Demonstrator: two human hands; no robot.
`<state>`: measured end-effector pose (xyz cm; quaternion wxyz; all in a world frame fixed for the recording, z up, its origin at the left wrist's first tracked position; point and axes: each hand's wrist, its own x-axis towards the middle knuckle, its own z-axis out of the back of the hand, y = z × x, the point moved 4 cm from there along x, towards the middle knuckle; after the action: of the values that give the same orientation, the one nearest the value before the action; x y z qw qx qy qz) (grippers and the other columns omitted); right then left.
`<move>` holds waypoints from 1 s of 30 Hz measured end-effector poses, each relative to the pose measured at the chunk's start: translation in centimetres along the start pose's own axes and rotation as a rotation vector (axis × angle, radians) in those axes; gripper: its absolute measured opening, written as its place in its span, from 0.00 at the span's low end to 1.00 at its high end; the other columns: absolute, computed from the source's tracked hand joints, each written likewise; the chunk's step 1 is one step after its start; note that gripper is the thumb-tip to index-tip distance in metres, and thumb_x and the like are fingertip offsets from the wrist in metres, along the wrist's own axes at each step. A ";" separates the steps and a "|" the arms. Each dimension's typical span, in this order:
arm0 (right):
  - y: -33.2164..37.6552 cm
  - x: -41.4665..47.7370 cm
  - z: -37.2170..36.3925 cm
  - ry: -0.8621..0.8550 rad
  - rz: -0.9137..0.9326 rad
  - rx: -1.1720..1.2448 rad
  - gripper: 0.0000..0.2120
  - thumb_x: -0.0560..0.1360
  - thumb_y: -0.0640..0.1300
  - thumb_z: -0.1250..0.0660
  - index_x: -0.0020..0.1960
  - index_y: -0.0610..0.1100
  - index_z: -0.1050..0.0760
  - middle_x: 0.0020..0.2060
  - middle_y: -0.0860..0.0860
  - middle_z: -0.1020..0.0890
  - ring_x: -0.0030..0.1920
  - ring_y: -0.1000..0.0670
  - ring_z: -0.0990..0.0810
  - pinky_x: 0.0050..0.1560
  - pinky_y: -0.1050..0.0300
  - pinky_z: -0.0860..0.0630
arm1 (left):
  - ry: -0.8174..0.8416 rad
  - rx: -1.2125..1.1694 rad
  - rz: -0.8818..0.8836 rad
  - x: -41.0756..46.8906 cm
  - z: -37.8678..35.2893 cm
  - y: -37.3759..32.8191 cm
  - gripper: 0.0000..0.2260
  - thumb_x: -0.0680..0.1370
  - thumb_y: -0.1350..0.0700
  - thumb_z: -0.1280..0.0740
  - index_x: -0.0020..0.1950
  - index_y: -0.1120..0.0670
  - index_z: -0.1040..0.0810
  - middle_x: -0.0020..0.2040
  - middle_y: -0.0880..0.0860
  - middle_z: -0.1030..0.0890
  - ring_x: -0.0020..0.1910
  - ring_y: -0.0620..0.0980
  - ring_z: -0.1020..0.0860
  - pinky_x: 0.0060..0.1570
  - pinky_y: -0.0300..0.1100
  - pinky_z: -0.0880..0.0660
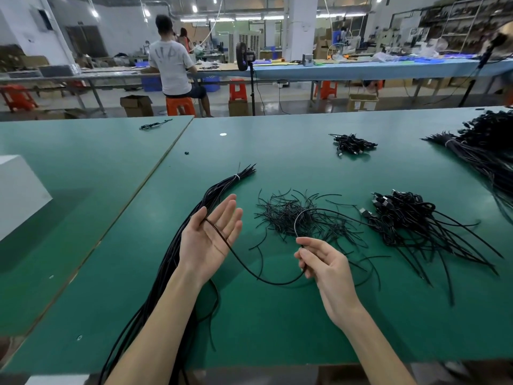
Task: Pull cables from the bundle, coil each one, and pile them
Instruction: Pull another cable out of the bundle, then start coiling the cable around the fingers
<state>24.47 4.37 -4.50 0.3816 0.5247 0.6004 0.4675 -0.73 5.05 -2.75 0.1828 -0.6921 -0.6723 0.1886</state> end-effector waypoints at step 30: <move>-0.3 -0.4 -0.8 0.103 0.058 -0.356 0.17 0.80 0.36 0.35 0.49 0.59 0.17 0.35 0.51 0.18 0.35 0.55 0.24 0.39 0.62 0.25 | 0.137 -0.171 0.034 -0.5 -0.4 -0.2 0.20 0.86 0.54 0.44 0.64 0.65 0.18 0.60 0.61 0.16 0.61 0.56 0.16 0.60 0.52 0.19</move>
<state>23.66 3.87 -4.55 0.4236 0.4411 0.5115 0.6036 -0.71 4.54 -2.35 0.1654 -0.7277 -0.6601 0.0860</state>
